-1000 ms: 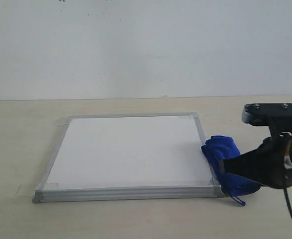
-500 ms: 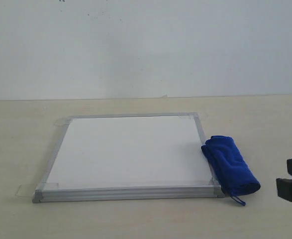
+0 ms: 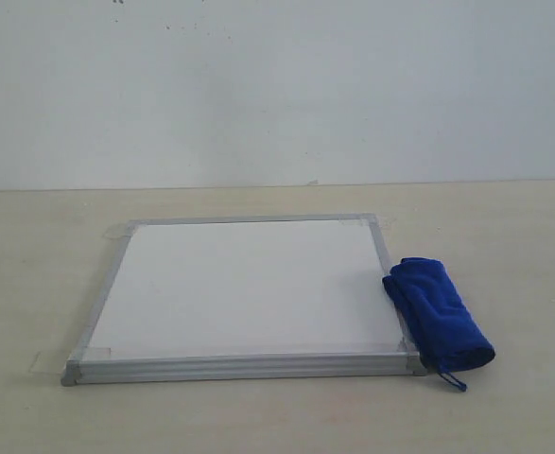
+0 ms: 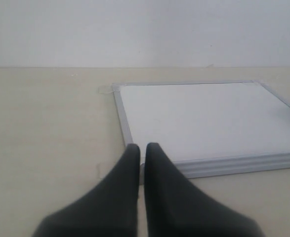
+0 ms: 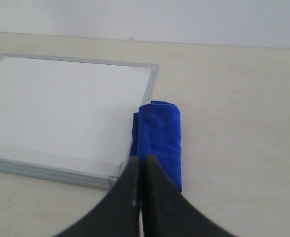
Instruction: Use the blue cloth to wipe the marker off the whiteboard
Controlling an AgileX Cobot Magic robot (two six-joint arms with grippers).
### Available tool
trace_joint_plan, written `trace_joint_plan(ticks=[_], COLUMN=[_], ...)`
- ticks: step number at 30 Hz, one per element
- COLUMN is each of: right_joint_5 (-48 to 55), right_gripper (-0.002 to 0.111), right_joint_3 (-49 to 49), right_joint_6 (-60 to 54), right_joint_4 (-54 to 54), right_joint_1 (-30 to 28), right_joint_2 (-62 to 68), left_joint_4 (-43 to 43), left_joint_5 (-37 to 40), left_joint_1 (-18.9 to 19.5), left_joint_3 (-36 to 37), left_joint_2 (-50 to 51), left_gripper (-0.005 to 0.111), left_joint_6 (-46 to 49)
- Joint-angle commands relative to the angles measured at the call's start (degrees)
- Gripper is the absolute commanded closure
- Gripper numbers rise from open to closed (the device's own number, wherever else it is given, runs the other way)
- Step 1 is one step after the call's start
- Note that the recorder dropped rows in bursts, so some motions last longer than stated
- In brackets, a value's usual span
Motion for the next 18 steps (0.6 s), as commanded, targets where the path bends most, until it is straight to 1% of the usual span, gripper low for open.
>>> trace_joint_plan(ticks=[1,12,18], right_joint_5=[-0.3,-0.5,-0.5], right_gripper=[0.108,0.108,0.108], right_joint_3=[0.2,0.2,0.2], right_joint_6=[-0.2,-0.2,-0.1], right_joint_4=[0.1,0.1,0.1], right_joint_1=[0.4,0.4,0.4], right_joint_2=[-4.6,-27.2,-33.4], left_joint_4=[0.0,0.0,0.0], left_joint_5=[-0.2,-0.2,-0.2], left_joint_1=[0.1,0.1,0.1], left_joint_3=[0.2,0.2,0.2], left_joint_2=[-0.2,-0.2,-0.2], left_gripper=[0.103,0.103,0.103], left_joint_6=[0.3,0.3,0.3])
